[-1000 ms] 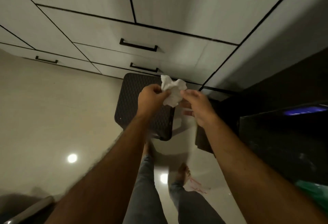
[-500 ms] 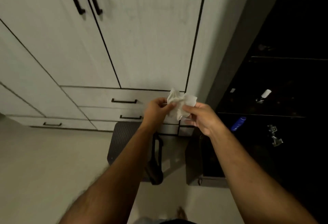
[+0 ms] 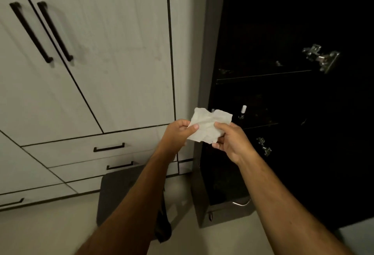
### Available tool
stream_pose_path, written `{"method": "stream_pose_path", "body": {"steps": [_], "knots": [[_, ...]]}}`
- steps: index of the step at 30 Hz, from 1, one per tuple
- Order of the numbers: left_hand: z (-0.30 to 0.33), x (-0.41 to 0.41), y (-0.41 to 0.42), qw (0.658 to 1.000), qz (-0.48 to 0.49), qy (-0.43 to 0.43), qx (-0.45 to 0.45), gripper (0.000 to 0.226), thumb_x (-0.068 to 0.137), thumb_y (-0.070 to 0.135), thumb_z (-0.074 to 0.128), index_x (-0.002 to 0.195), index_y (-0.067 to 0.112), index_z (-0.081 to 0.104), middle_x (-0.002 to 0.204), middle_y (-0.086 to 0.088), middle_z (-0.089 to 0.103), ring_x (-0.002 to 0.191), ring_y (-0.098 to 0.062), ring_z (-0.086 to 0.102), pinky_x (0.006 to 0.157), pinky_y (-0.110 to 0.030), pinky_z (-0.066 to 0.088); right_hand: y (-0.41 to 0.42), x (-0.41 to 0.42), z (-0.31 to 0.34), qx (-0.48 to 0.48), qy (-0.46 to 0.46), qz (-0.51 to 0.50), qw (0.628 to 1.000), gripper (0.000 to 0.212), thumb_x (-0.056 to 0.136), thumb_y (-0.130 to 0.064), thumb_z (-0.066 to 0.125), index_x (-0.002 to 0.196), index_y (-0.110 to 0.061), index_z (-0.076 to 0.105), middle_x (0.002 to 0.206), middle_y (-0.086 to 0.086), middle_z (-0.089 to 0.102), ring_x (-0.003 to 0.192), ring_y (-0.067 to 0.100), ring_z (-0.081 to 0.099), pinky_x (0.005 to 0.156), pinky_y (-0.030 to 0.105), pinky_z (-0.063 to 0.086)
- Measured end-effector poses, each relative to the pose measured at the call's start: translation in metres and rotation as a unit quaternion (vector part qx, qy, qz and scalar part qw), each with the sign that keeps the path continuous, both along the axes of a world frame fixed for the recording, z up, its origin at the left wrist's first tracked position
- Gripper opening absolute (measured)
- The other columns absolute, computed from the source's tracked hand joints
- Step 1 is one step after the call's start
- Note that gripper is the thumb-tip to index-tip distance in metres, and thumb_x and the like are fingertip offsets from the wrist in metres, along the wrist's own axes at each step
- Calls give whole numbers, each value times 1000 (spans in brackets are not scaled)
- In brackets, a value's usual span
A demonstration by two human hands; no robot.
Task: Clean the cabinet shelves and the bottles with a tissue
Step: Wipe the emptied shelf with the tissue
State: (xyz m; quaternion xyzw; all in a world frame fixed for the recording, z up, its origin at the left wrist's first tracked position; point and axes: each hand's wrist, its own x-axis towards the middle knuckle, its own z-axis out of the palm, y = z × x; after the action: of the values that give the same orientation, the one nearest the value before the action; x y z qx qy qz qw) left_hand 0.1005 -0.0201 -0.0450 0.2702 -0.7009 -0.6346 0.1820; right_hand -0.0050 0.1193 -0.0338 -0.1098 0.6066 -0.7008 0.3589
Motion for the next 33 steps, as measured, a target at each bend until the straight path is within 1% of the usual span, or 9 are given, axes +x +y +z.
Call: {"method": "stream_pose_path", "body": {"steps": [7,11,15,18,21,25,29,31,33], "knots": [[33,-41,38,996,-24,67,60,8,91,18,65,96,13,62,77,3,69,62,-4,61,51,-17,45,39,-30,19,-118,-36,-9,992,27,93,-19,62,120,-14,62,107,12,72,92,26,67,68,33,50],[59,-83,58,995,-40,95,15,10,90,17,66,99,13,62,78,4,70,64,-4,63,51,-17,45,54,-61,39,-142,-7,5,990,36,88,-11,66,123,-7,59,106,15,70,84,21,67,53,25,50],[76,-124,74,993,-4,115,-14,15,89,14,67,103,13,63,90,-2,71,69,-5,66,53,-16,48,68,-107,65,-130,20,-27,991,19,90,-7,64,109,-8,64,93,12,73,75,20,69,48,25,48],[79,-152,81,990,38,124,-52,21,87,14,69,106,19,64,98,0,69,77,-3,68,63,-17,53,79,-145,81,-106,60,-59,991,12,91,-7,62,102,-6,67,85,10,74,72,20,71,48,24,49],[78,-168,88,983,70,127,-117,20,87,20,69,106,27,65,97,7,70,88,-4,68,77,-26,58,88,-179,90,-88,138,-138,977,10,90,-8,64,98,-10,69,88,6,75,80,19,73,63,26,56],[83,-180,97,962,94,142,-214,16,89,24,66,98,37,64,99,13,66,87,0,64,74,-26,57,94,-223,106,13,392,-251,885,10,91,-15,63,84,-22,63,80,-12,66,78,5,66,71,22,51],[93,-194,90,934,95,111,-325,13,90,31,64,98,40,61,99,21,62,94,5,58,75,-18,51,80,-253,109,121,607,-216,755,23,94,-13,54,72,-14,61,64,-10,56,58,2,51,54,7,37],[99,-199,82,921,85,89,-370,11,90,34,63,101,36,63,98,23,61,97,6,56,77,-15,48,67,-262,98,134,657,-127,731,19,92,-15,55,85,-9,72,81,1,69,73,15,64,66,13,45],[104,-206,72,908,70,71,-407,13,89,35,63,102,32,66,97,23,60,97,6,56,78,-14,47,56,-265,85,216,665,11,715,27,91,-16,55,112,-14,71,117,6,69,111,22,62,96,30,46]]}}
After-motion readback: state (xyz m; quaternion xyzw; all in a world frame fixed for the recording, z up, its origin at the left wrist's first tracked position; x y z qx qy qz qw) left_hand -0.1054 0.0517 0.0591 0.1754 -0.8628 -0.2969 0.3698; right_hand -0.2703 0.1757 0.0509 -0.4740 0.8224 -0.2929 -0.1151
